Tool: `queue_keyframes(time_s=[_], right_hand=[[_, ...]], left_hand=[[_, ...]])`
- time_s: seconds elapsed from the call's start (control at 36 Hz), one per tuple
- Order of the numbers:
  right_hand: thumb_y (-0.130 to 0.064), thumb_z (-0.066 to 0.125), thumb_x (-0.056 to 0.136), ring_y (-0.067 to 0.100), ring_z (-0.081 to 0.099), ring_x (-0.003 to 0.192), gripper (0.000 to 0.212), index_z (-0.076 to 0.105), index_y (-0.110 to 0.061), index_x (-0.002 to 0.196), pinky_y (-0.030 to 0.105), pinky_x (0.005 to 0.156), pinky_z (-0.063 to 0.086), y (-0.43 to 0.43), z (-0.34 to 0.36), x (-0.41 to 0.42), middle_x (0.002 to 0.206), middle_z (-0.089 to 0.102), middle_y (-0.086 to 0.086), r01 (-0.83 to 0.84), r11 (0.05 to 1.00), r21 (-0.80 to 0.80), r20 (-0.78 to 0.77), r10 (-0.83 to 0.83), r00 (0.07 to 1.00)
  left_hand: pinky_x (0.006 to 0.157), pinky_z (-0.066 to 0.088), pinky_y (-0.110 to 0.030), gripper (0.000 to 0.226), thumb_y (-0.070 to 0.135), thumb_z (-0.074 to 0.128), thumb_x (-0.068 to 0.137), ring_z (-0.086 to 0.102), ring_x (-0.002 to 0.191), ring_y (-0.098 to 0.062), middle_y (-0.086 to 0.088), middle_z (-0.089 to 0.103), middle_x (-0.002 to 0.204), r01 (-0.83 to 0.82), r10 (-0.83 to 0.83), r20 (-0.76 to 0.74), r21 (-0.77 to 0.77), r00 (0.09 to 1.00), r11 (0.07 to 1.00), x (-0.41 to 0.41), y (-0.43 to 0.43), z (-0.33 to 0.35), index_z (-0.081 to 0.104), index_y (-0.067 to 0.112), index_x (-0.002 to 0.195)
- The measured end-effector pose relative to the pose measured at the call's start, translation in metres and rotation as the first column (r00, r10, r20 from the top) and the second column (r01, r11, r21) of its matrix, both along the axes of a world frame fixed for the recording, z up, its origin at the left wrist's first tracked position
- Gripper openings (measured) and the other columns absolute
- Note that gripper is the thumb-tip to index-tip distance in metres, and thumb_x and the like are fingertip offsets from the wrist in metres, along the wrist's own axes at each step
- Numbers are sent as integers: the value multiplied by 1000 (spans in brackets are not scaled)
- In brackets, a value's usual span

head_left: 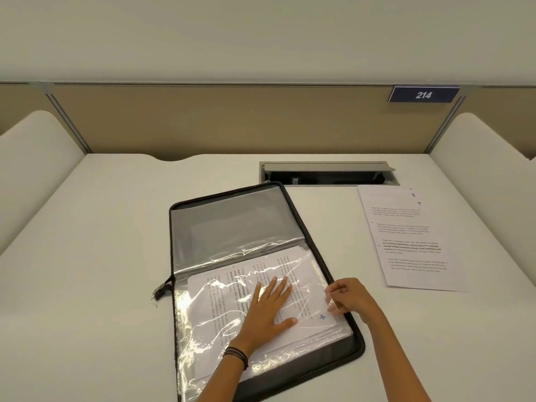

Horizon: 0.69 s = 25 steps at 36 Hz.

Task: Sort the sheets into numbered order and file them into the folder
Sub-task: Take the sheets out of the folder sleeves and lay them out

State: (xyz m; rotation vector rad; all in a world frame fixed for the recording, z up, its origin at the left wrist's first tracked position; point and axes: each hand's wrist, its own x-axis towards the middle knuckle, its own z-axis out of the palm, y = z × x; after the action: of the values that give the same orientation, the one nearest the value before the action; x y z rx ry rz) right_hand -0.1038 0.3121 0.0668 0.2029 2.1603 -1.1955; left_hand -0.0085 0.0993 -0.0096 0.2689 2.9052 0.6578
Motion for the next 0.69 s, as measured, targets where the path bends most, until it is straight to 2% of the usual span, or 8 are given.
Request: queue_keyframes(time_s=[0.08,0.25,0.33,0.42,0.5,0.58,0.69], right_hand=[[7,55,87,20,68,60,15,68,3,91,23,52,54,-3,4,2,71,66,11,-45,997,56,-10,45,999],[2,52,90,15,57,51,17,69,-1,91,19,48,50,-7,1,3,69,63,3,-106,982,156,-30,112,993],[-10,62,88,14,55,53,9,66,-6,81,20,51,50,-9,-5,2,69,62,5,-126,974,187,-33,134,990],[-19,67,87,12,55,52,21,59,-14,68,19,49,46,-10,-11,2,66,61,3,-141,968,207,-41,152,987],[-19,66,87,11,50,49,30,54,-12,61,18,50,42,-11,-15,2,61,55,3,-139,965,224,-67,157,985],[-20,66,86,11,49,52,33,52,-13,58,19,54,41,-11,-17,2,59,52,2,-123,965,233,-94,148,985],[-21,67,86,20,60,67,24,60,-8,67,29,67,50,-7,-16,0,71,62,10,-108,970,215,-131,139,982]], left_hand=[[113,-24,-35,79,79,4,81,-25,141,-7,14,-19,154,1,-1,2,7,1000,1000,1,0,2,-9,35,145],[114,-23,-36,78,78,4,83,-23,142,-8,13,-17,155,-5,5,3,23,1000,1000,0,0,-1,-7,35,146],[114,-22,-36,77,77,3,84,-22,142,-7,14,-15,156,-11,11,2,28,1000,1000,0,0,-2,-5,35,147],[115,-22,-36,76,76,2,84,-20,143,-8,14,-14,156,-17,17,2,35,1000,999,0,0,-2,-4,34,147],[116,-20,-37,76,76,-1,83,-20,143,-8,13,-13,156,-17,17,-3,32,1000,999,1,1,0,-3,34,147],[116,-20,-38,76,75,-4,83,-22,143,-9,12,-15,156,-11,11,-2,14,1000,1000,2,2,2,-4,34,147],[116,-20,-38,73,71,-3,86,-25,141,-8,12,-17,156,2,-2,-3,-7,1000,1000,4,2,6,-5,34,149]])
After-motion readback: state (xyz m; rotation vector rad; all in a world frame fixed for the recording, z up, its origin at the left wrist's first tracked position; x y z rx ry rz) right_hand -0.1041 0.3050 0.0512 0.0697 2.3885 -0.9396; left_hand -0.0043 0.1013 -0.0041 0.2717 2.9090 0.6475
